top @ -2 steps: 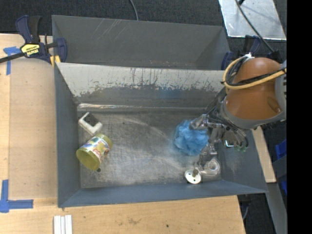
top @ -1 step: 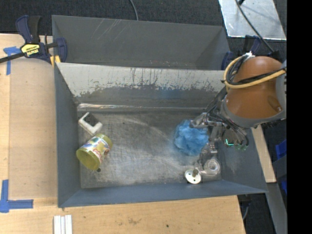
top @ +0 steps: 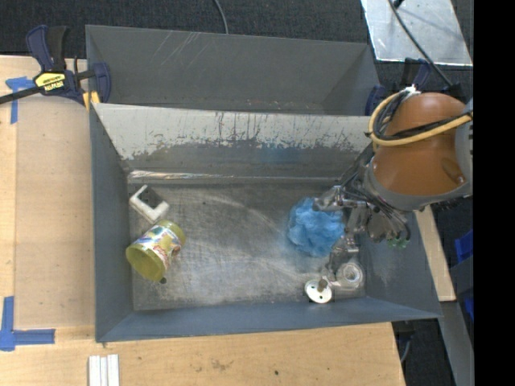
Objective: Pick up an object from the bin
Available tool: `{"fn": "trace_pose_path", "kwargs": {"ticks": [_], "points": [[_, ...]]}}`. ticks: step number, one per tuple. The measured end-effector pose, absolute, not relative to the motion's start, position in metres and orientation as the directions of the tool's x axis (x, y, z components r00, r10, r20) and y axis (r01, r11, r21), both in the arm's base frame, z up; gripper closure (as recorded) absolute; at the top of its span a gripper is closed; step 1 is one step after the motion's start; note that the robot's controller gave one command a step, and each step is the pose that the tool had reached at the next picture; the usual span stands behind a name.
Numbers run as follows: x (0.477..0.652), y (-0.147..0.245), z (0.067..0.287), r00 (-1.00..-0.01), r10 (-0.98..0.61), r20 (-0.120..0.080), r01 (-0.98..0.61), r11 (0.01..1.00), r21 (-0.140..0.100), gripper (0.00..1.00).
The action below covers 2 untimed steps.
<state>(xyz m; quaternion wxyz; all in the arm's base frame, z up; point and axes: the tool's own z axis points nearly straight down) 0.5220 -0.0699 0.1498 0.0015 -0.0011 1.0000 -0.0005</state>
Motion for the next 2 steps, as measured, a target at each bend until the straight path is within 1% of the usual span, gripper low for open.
{"fn": "trace_pose_path", "kwargs": {"ticks": [1,2], "points": [[0.536,-0.076,0.127,-0.981,-0.193,-0.005,-0.193,0.981,-0.002,0.00],[0.552,-0.082,0.097,-0.920,-0.391,-0.009,-0.391,0.920,-0.004,0.00]]}}
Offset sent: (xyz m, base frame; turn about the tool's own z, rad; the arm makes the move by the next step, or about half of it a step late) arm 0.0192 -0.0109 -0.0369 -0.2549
